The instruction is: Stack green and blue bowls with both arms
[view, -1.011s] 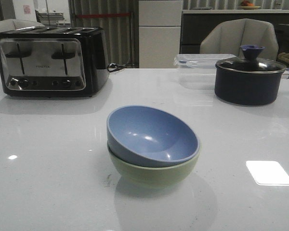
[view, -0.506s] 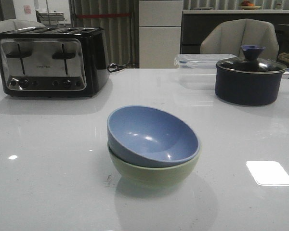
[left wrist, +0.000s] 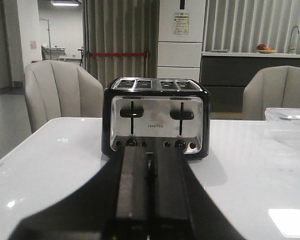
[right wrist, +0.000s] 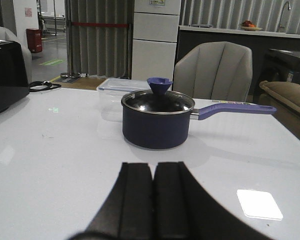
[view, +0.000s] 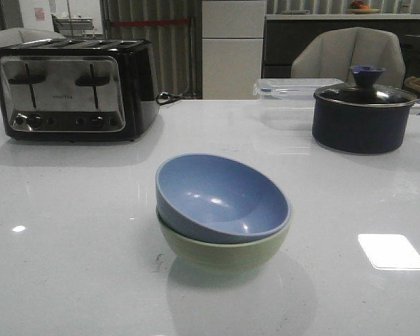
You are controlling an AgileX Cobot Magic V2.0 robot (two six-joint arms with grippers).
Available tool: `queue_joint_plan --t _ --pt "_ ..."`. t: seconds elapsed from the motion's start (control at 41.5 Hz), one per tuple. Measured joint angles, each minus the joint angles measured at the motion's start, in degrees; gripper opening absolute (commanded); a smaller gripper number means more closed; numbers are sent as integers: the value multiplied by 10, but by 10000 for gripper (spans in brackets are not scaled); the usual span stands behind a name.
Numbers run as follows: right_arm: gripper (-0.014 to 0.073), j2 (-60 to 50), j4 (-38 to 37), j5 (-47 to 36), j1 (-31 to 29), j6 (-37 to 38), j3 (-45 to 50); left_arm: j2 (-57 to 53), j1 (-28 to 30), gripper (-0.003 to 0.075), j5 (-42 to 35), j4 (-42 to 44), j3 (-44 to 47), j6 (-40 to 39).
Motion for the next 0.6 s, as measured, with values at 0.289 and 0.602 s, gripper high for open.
queue_joint_plan --t 0.289,0.602 --pt "66 0 -1 -3 0 2 0 0 0 93 0 0 0 0" --pt "66 0 -1 -3 0 2 0 0 0 93 0 0 0 0"
